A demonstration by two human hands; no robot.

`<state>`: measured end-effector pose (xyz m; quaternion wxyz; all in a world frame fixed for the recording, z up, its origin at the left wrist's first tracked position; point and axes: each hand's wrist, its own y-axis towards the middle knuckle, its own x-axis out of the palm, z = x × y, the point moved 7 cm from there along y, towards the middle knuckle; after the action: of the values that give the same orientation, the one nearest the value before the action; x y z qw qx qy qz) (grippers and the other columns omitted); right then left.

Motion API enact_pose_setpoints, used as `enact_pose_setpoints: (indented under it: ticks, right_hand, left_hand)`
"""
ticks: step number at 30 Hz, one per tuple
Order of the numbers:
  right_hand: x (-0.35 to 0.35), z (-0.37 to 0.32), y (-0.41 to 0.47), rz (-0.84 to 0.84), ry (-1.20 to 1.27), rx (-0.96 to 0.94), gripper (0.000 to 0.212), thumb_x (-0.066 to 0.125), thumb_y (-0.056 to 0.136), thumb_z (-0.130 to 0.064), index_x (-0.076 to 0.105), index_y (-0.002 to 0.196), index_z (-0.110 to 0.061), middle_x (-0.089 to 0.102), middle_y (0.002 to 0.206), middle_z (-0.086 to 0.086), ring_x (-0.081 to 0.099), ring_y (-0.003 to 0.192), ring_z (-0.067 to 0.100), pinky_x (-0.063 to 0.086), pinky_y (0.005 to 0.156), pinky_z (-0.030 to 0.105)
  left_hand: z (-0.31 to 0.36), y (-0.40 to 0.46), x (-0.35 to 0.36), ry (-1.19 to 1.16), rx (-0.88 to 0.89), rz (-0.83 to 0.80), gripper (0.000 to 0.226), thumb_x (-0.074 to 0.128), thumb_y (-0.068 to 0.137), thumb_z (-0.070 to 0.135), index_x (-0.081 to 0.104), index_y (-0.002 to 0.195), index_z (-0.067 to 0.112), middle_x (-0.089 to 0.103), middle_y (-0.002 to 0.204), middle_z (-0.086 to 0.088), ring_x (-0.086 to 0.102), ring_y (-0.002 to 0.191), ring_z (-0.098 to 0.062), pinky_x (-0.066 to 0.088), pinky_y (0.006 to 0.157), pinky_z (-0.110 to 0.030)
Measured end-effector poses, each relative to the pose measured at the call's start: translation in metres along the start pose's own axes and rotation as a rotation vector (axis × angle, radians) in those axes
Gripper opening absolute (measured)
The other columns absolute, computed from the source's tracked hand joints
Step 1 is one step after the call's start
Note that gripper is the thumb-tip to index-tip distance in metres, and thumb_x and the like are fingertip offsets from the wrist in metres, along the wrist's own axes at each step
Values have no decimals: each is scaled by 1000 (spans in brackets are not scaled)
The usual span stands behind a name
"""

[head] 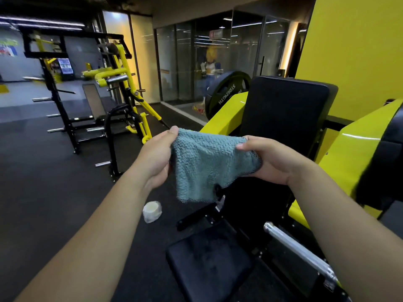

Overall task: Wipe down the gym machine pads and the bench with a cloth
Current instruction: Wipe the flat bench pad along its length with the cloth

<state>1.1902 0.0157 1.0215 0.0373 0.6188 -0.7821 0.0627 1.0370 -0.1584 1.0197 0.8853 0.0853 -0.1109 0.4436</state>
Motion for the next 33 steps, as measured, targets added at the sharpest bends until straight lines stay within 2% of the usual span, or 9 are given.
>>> enact_pose_setpoints:
  ticks: [3, 5, 9, 12, 17, 22, 26, 29, 33]
  right_hand:
    - [-23, -3, 14, 1, 140, -64, 39, 57, 93, -11, 65, 131, -5, 65, 136, 20, 64, 120, 33, 37, 115, 61]
    - [-39, 4, 24, 23, 249, -75, 60, 59, 90, -6, 51, 149, -8, 60, 144, 17, 62, 127, 32, 44, 110, 56]
    - [-65, 37, 37, 58, 146, 98, 87, 65, 82, 9, 37, 153, -33, 68, 134, 17, 68, 119, 39, 56, 95, 57]
    - [-79, 44, 45, 31, 83, 172, 90, 58, 88, 16, 35, 151, -45, 69, 128, 23, 66, 118, 47, 51, 100, 65]
    - [-102, 38, 67, 217, 111, 133, 86, 57, 89, 19, 44, 147, -44, 62, 135, 29, 67, 117, 47, 50, 101, 67]
    - [-109, 25, 95, 409, 120, 23, 86, 54, 88, 17, 45, 147, -45, 50, 142, 28, 71, 113, 38, 53, 100, 61]
    - [-99, 15, 114, 521, 139, -49, 97, 62, 84, 19, 38, 151, -48, 49, 139, 27, 73, 109, 37, 61, 89, 51]
    - [-84, 12, 133, 536, 67, -31, 104, 69, 79, 21, 42, 149, -51, 42, 145, 21, 62, 123, 39, 60, 93, 48]
    - [-37, 6, 178, 469, -127, -59, 87, 71, 78, 20, 61, 137, -44, 45, 147, 7, 61, 124, 38, 56, 103, 49]
  left_hand:
    - [-8, 19, 14, -58, 3, 31, 25, 48, 110, 24, 68, 108, 8, 79, 106, -11, 74, 107, -23, 56, 98, -40]
    - [-17, 33, 23, -77, -2, 40, 25, 48, 110, 23, 67, 110, 7, 78, 107, -13, 74, 104, -25, 56, 101, -45]
    - [-31, 64, 40, -59, -25, 18, 27, 48, 110, 27, 63, 119, 7, 76, 114, -16, 73, 109, -28, 55, 103, -50]
    - [-37, 93, 44, 5, -19, -9, 27, 48, 110, 29, 63, 120, 9, 76, 115, -13, 73, 110, -27, 54, 104, -51]
    - [-52, 139, 51, 50, -60, -103, 29, 49, 110, 30, 64, 119, 7, 77, 112, -13, 73, 109, -27, 54, 104, -53]
    - [-55, 176, 51, 65, -66, -228, 27, 51, 109, 30, 66, 120, 9, 78, 111, -10, 74, 108, -24, 55, 102, -50]
    - [-42, 208, 31, 149, -22, -283, 20, 59, 105, 29, 68, 115, 15, 78, 107, -7, 74, 105, -25, 59, 96, -49]
    - [-32, 228, 0, 203, 33, -249, 16, 70, 97, 25, 68, 112, 21, 77, 106, -7, 75, 97, -22, 58, 96, -53]
    - [-15, 244, -60, 191, 91, -173, 37, 76, 93, 14, 59, 125, 24, 74, 101, -10, 74, 81, -11, 63, 81, -35]
